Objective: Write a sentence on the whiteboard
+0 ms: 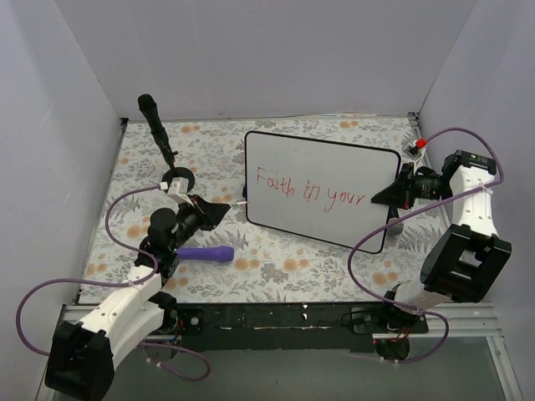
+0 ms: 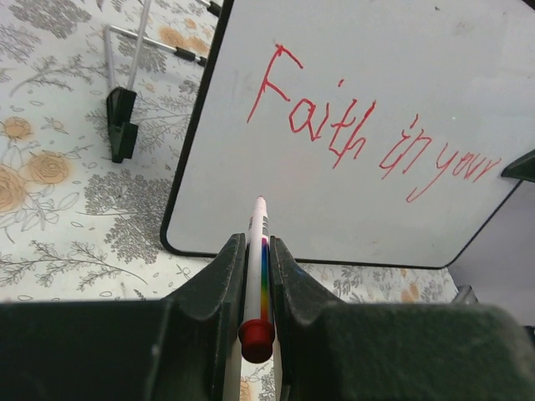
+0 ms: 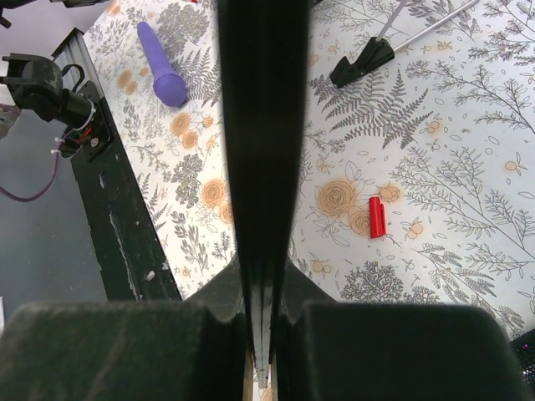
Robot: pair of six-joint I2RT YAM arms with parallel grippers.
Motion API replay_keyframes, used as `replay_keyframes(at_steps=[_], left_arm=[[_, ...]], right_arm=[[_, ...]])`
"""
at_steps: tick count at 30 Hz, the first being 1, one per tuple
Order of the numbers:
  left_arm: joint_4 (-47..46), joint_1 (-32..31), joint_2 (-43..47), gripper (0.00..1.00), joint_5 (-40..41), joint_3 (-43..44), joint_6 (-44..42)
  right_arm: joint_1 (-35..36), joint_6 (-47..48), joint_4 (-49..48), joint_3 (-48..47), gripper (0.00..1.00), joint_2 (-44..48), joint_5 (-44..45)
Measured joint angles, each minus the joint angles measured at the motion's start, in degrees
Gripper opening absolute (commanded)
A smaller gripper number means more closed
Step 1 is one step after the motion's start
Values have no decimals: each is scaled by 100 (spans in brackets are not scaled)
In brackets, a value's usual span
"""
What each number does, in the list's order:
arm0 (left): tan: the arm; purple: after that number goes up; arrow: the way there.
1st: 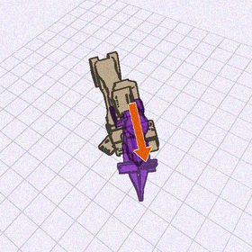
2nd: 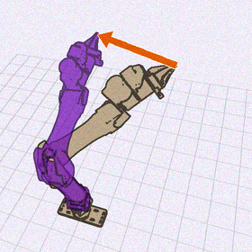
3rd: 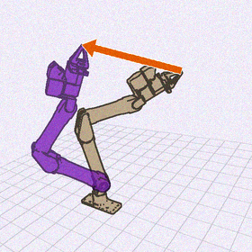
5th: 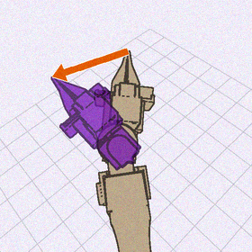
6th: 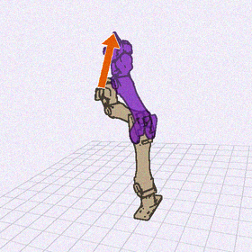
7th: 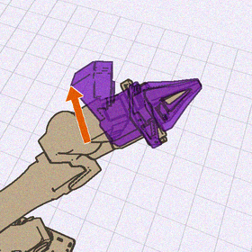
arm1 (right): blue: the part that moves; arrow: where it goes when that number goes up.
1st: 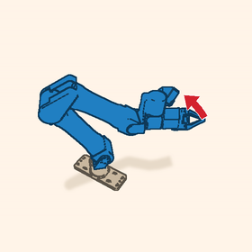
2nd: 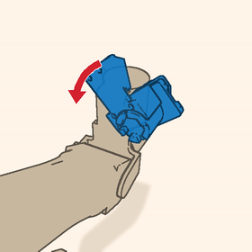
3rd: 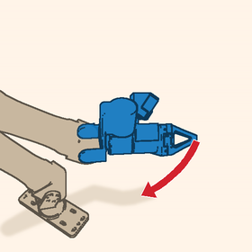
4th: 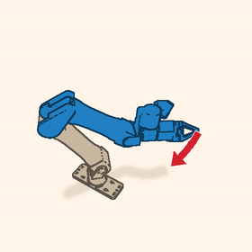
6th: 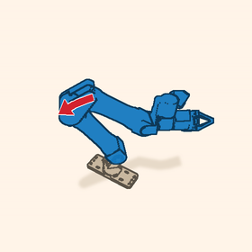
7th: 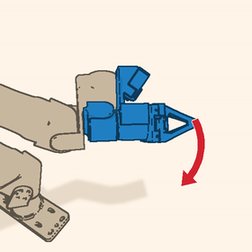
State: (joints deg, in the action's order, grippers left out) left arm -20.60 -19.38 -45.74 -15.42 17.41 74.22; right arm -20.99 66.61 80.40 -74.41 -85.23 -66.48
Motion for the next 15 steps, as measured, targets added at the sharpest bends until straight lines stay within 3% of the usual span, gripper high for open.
replay_keyframes(at_steps=[9,15], left_arm=[[-844,151,-710,0,-763,33,256],[-990,164,-400,0,-828,-44,273]], right_arm=[[103,-11,-96,-15,1,-79,-59],[138,-11,-144,-15,1,-79,-81]])
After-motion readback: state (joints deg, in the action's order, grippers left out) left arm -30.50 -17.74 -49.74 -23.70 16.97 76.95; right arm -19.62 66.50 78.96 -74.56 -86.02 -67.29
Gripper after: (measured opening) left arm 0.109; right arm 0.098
